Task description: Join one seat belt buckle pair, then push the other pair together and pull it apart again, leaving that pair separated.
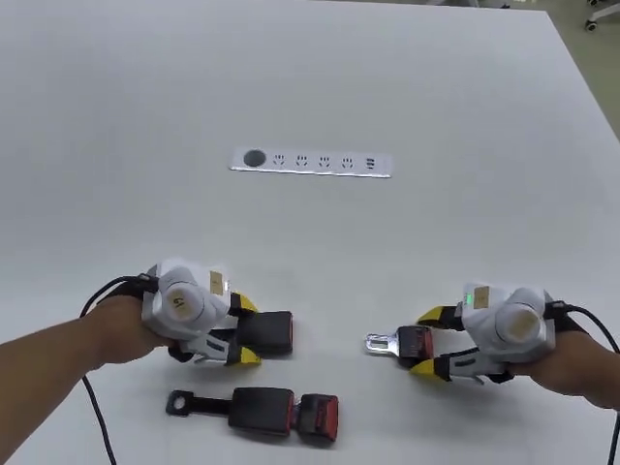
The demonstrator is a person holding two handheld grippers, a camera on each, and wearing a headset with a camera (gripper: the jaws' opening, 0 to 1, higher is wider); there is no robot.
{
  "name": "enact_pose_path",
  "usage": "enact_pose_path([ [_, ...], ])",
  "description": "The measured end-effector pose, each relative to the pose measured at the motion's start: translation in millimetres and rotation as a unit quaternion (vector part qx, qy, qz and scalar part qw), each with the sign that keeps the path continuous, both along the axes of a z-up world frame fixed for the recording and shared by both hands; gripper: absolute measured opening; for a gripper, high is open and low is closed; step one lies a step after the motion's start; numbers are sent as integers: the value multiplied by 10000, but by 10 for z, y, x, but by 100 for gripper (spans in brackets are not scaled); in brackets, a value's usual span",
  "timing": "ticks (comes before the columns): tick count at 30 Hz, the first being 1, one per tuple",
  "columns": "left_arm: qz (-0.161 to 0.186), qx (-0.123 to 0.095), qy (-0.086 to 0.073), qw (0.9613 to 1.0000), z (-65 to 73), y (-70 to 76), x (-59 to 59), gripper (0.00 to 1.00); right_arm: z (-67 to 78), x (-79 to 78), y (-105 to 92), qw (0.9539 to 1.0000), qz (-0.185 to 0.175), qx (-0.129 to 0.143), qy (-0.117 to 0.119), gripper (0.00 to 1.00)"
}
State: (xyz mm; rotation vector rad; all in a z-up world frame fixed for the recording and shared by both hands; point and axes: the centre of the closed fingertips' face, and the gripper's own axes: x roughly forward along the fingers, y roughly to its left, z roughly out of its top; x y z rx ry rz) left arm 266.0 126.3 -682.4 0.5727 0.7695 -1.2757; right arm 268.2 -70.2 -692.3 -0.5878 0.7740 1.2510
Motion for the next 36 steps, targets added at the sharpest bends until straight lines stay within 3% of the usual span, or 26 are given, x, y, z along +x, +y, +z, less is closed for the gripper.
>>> enact_pose_path([
  [13,-324,168,20,9993,-3,40,54,34,16,-9,-2,9997,104,-133,148,33],
  [23,-328,227,28,9992,-36,50,55,34,4,-3,28,9996,205,-185,86,33],
  [36,-276,308,44,9991,-65,41,46,34,-1,6,219,9996,215,-161,66,33],
])
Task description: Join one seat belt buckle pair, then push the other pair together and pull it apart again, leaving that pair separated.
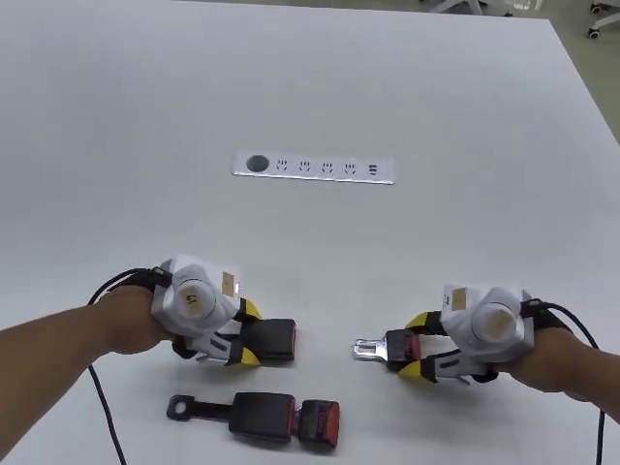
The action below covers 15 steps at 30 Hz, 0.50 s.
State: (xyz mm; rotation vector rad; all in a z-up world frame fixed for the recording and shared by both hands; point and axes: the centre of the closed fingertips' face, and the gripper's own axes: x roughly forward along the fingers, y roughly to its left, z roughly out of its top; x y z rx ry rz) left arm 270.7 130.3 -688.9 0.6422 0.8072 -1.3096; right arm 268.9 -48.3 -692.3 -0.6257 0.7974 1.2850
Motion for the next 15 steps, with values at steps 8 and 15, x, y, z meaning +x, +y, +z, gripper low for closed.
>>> enact_pose_path([
  [8,21,31,16,10000,9,-26,-13,34,-41,-6,159,10000,69,44,-33,33],
  [15,4,65,14,10000,-14,-29,-5,33,-36,4,285,9998,127,118,-32,33],
])
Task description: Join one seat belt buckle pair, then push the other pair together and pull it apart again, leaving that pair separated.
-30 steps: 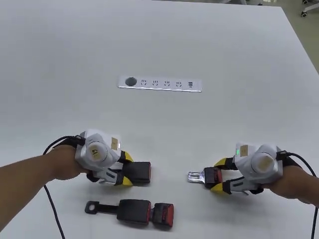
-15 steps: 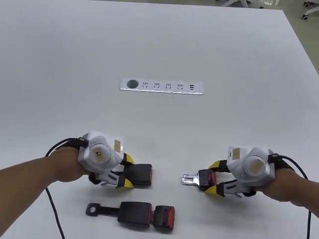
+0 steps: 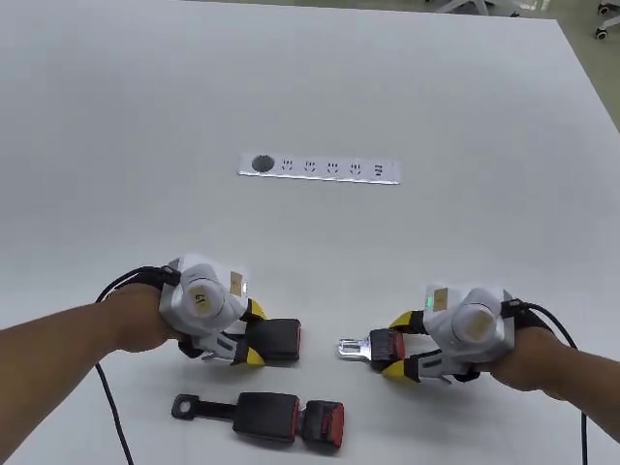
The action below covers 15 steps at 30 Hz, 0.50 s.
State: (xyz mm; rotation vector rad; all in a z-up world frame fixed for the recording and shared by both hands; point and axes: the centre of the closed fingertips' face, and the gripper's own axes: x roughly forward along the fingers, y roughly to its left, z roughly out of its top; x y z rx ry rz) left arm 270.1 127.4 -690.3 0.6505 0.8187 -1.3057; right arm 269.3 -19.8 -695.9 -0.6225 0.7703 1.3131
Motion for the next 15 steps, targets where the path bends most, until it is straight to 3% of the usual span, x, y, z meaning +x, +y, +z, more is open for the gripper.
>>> enact_pose_path([
  [15,-64,91,7,9999,-15,-14,5,33,-20,41,307,9999,165,49,-6,33],
])
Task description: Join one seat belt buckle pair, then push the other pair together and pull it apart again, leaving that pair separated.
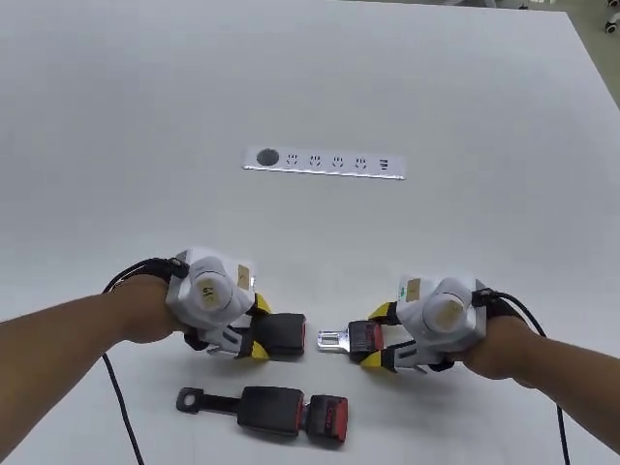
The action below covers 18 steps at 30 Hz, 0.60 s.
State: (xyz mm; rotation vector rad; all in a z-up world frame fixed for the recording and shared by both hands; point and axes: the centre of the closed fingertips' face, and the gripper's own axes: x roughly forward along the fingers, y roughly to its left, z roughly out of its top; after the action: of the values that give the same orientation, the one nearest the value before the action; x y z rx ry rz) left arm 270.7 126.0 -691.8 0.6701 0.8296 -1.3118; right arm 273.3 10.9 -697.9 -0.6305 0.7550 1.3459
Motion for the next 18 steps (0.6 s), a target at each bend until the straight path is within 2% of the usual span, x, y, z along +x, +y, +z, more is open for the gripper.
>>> enact_pose_path([
  [4,-14,26,17,10000,2,-2,0,33,18,20,47,10000,5,16,8,33],
  [10,-32,52,11,10000,15,-9,-11,33,58,3,228,10000,55,-22,-63,33],
  [14,9,44,45,10000,22,-17,-9,33,75,-34,351,9999,-14,128,35,33],
  [18,-64,66,33,10000,27,-24,-15,33,111,-41,372,9999,83,81,-31,33],
])
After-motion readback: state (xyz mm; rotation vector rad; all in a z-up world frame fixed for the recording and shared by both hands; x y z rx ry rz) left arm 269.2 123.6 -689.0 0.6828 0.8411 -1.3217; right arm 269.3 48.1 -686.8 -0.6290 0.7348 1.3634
